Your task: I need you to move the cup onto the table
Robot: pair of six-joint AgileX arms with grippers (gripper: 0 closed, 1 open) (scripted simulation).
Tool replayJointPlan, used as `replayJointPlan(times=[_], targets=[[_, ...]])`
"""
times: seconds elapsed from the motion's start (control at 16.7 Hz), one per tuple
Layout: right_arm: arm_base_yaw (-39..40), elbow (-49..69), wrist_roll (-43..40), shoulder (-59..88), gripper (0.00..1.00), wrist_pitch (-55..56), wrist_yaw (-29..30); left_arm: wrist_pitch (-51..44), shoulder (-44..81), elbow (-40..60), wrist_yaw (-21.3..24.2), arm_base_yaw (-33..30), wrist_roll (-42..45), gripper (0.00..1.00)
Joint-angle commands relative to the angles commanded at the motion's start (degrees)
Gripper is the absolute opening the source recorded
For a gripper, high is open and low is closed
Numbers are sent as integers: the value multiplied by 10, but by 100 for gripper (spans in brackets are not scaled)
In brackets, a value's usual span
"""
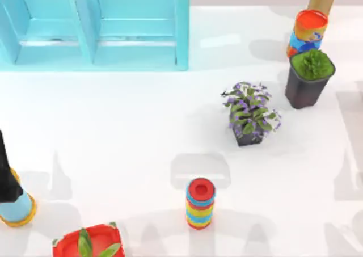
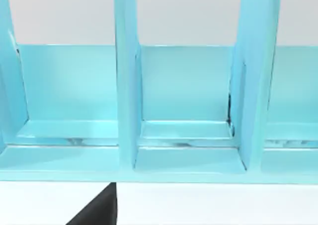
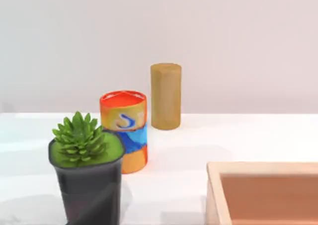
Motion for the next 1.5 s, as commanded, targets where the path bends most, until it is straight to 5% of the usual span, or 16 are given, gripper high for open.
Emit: replayJointPlan(times=[0.42,1.5], targets=[[-48,75,-49,90,100,-78,0,0,0,0,0,0,0,100],[-385,665,-380,833,100,-704,4,0,0,0,0,0,0,100]])
